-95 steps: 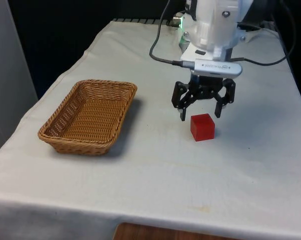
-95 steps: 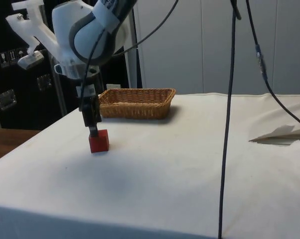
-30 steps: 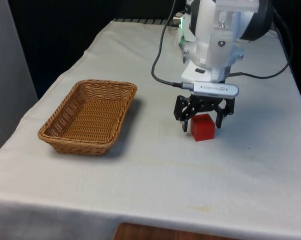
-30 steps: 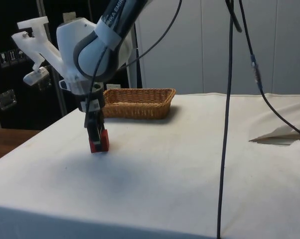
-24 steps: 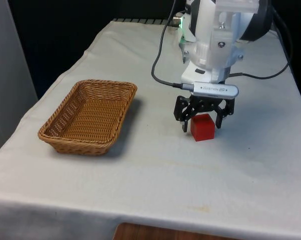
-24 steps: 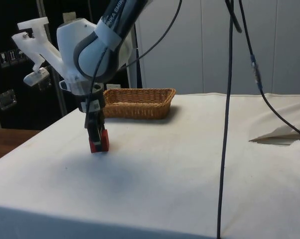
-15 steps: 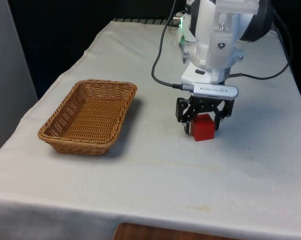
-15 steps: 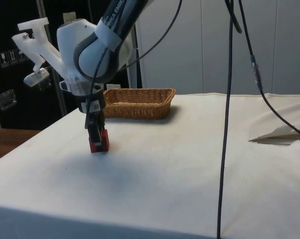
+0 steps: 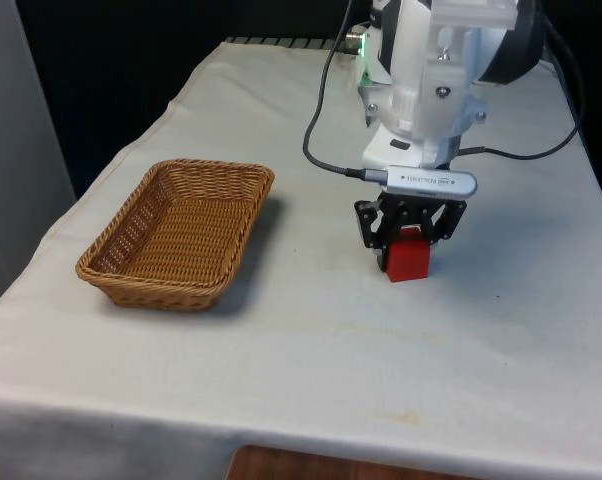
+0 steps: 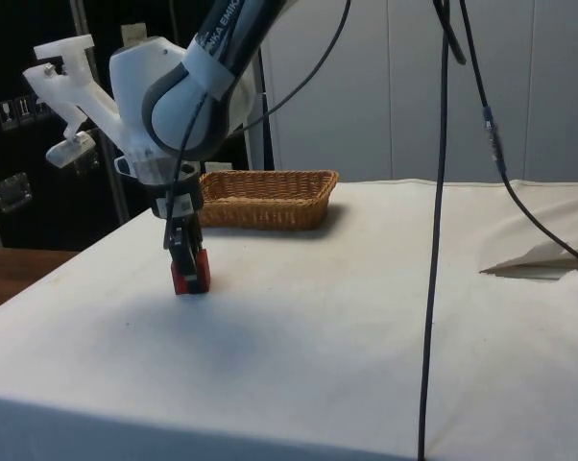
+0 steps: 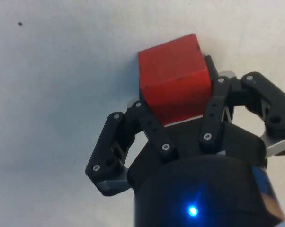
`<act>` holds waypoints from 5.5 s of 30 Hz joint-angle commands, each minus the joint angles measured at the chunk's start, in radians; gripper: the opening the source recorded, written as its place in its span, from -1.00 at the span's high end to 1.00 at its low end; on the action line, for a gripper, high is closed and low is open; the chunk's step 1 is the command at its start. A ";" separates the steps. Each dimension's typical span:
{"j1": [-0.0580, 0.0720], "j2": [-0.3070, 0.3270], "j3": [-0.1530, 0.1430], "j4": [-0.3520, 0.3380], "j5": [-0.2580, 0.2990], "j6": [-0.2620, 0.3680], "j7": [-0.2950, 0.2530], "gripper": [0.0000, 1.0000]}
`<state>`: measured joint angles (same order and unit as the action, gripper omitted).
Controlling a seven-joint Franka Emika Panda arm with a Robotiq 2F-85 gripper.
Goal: Pick up the cube and place it into the basket.
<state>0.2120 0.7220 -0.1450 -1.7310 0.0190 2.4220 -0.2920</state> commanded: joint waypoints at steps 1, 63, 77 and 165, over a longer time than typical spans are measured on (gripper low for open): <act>-0.002 -0.002 0.002 0.000 0.002 0.004 -0.002 1.00; 0.006 -0.208 -0.005 0.001 -0.006 -0.180 -0.009 1.00; -0.015 -0.247 -0.033 -0.010 0.009 -0.209 -0.052 1.00; -0.064 -0.246 -0.286 -0.046 0.256 -0.225 -0.312 1.00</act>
<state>0.1470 0.4780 -0.4350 -1.7760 0.2820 2.1970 -0.6100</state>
